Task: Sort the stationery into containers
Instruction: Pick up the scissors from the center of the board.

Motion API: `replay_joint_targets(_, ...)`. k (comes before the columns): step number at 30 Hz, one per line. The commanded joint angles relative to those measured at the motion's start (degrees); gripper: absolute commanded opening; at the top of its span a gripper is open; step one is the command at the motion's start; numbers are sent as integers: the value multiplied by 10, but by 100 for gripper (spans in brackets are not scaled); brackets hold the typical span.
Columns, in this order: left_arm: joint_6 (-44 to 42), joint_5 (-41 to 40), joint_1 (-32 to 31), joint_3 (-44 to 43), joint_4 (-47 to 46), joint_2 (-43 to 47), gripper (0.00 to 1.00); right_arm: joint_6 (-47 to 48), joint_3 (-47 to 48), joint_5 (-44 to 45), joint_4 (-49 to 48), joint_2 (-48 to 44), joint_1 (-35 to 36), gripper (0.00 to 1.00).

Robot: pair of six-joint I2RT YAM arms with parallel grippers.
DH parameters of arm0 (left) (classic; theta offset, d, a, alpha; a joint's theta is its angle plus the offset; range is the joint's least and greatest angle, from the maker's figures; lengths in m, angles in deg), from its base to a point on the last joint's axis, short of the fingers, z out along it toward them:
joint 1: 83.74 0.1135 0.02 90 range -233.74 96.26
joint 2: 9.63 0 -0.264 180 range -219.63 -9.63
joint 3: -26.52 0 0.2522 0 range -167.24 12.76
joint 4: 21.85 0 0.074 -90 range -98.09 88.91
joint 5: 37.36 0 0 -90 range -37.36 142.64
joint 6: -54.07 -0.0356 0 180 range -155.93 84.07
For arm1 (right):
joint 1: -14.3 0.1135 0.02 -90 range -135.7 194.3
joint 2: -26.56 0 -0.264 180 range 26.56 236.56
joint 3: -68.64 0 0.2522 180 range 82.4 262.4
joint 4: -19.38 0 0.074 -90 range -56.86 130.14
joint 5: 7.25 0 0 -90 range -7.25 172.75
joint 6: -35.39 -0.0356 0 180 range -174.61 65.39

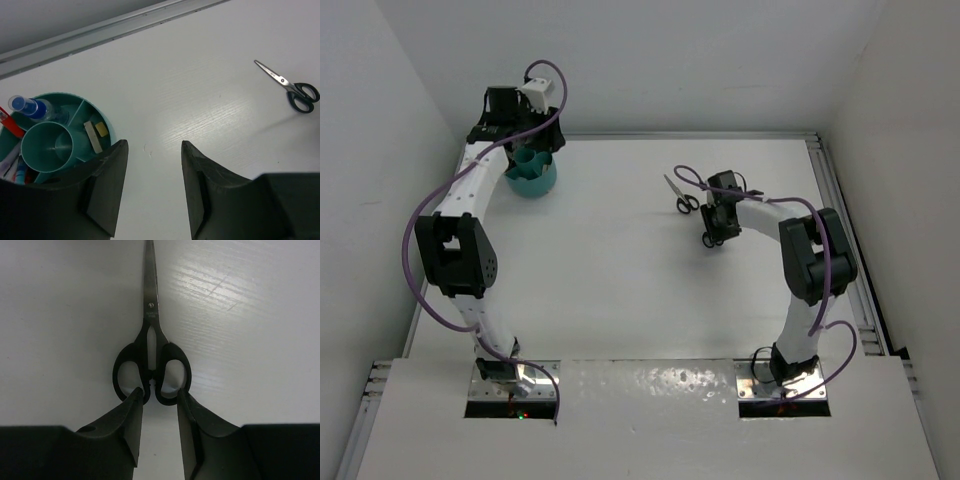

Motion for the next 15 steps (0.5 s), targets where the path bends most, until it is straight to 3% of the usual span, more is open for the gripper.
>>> replay_joint_targets(1,7,12,6,1,-7,30,45,-24,2,-3,-18,-4,0,33)
replay_joint_targets(9,5,19,6,11,-7,35,45,-115,-29,17,-55,-72,-19,33)
replay_joint_targets(15,9,25,6,6,-7,36,45,-186,-46,38,-61,-74,-58,30)
